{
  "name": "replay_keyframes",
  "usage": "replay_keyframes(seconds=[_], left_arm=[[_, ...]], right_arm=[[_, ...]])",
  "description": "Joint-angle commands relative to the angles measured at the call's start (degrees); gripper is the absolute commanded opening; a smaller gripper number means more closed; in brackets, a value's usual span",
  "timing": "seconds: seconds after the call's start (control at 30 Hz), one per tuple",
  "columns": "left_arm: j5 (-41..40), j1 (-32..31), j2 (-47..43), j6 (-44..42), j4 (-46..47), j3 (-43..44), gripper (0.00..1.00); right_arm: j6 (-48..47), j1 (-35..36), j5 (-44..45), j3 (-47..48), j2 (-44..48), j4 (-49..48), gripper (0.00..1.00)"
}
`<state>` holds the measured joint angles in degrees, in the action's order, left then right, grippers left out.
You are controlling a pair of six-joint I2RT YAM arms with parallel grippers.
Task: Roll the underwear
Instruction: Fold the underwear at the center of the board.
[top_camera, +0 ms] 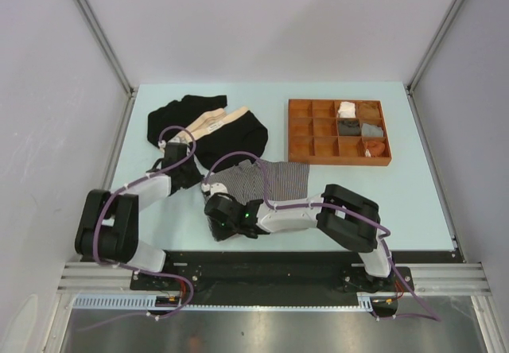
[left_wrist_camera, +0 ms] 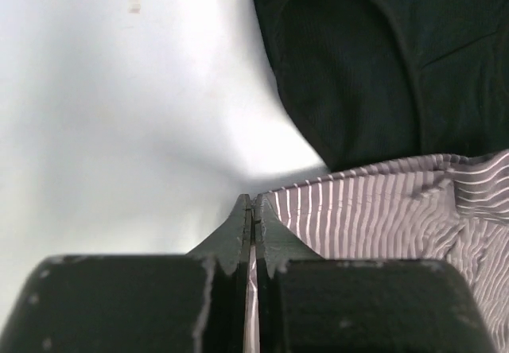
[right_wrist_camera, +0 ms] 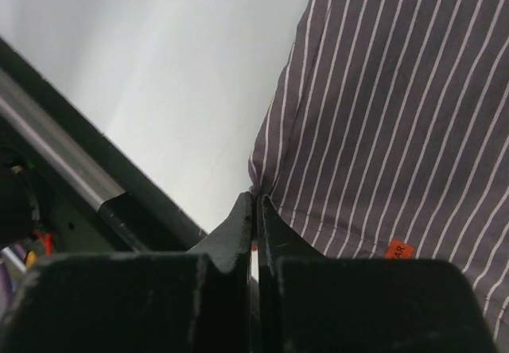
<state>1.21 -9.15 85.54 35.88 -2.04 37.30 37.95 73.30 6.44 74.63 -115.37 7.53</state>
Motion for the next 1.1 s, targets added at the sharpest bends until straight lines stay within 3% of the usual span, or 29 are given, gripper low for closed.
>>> replay_keyframes(seconds=[0.0, 0.17, 0.4, 0.53, 0.8, 1.07], left_arm=[[-5.0, -0.3, -10.8, -1.3, -6.3, 0.0, 0.00], [-6.0, -1.2, -15.9, -2.4, -10.3, 0.1, 0.00], [-8.6, -8.9, -14.1, -2.9, -14.0, 7.2, 0.01], [-8.8, -14.3, -10.2, -2.1, -14.4, 13.3, 0.00], [-9.1, -25.8, 6.6, -1.3, -14.2, 27.8, 0.00], [-9.5, -30.6, 17.2, -0.7, -14.4, 37.7, 0.00]], right_arm=[[-0.6, 1.0, -5.7, -0.5, 3.4, -4.3, 0.00], [2.0, 0.4, -7.8, -2.4, 7.0, -5.9, 0.00], [7.0, -4.2, -10.6, -9.5, 16.0, -6.6, 0.00], [9.4, -6.8, -11.2, -15.1, 22.2, -6.7, 0.00], [11.7, -13.3, -6.5, -26.3, 32.6, 0.7, 0.00], [11.1, -20.8, -0.4, -33.9, 43.6, 10.4, 0.00]])
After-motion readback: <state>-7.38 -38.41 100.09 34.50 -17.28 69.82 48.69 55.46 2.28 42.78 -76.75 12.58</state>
